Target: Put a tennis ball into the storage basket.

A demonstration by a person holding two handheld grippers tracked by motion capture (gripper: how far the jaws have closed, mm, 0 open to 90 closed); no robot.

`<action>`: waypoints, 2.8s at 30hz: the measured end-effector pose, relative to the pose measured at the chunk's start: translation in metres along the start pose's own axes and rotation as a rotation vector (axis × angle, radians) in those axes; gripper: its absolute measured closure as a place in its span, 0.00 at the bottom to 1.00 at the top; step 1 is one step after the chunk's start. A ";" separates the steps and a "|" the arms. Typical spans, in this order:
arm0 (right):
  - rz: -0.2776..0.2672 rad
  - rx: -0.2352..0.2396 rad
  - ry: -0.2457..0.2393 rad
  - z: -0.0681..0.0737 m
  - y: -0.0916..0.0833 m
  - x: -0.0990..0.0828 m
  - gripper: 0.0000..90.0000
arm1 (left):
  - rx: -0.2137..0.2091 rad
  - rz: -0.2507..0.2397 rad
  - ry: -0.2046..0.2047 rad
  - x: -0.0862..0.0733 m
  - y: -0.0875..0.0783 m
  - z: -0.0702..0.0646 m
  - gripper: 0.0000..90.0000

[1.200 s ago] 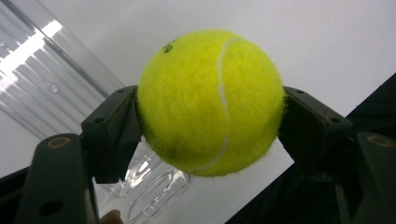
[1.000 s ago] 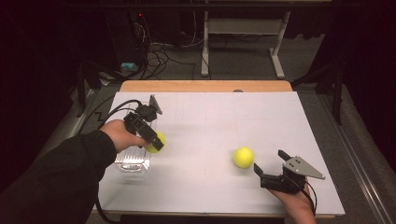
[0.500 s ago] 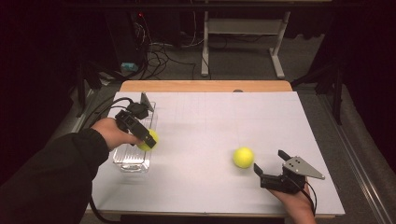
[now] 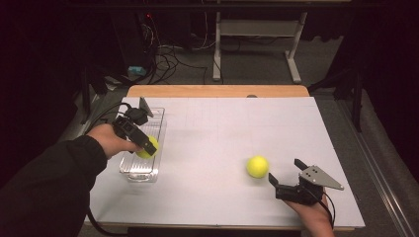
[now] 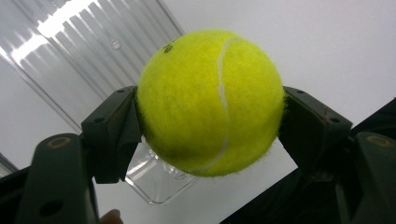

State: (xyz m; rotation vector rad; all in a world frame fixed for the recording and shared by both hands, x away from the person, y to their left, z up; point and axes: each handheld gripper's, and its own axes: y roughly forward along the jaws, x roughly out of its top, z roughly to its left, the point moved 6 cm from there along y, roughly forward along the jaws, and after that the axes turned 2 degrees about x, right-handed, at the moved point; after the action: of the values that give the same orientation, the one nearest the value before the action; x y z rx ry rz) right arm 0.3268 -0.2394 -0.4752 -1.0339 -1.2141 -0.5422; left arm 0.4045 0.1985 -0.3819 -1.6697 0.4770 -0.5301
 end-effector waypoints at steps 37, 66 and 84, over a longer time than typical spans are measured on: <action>0.001 0.002 0.004 0.000 0.000 -0.001 0.00 | 0.079 -0.011 -0.094 0.014 -0.011 0.038 0.30; 0.002 0.005 0.007 -0.001 0.001 -0.001 0.00 | 0.111 -0.004 -0.154 0.049 0.003 0.058 0.30; -0.002 0.009 0.005 -0.001 0.000 -0.001 0.00 | 0.140 0.007 -0.174 0.059 0.019 0.065 0.30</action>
State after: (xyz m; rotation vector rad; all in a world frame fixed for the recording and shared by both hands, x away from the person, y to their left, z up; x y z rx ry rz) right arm 0.3271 -0.2400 -0.4760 -1.0234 -1.2121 -0.5401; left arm 0.4898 0.2129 -0.4049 -1.5634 0.3118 -0.3999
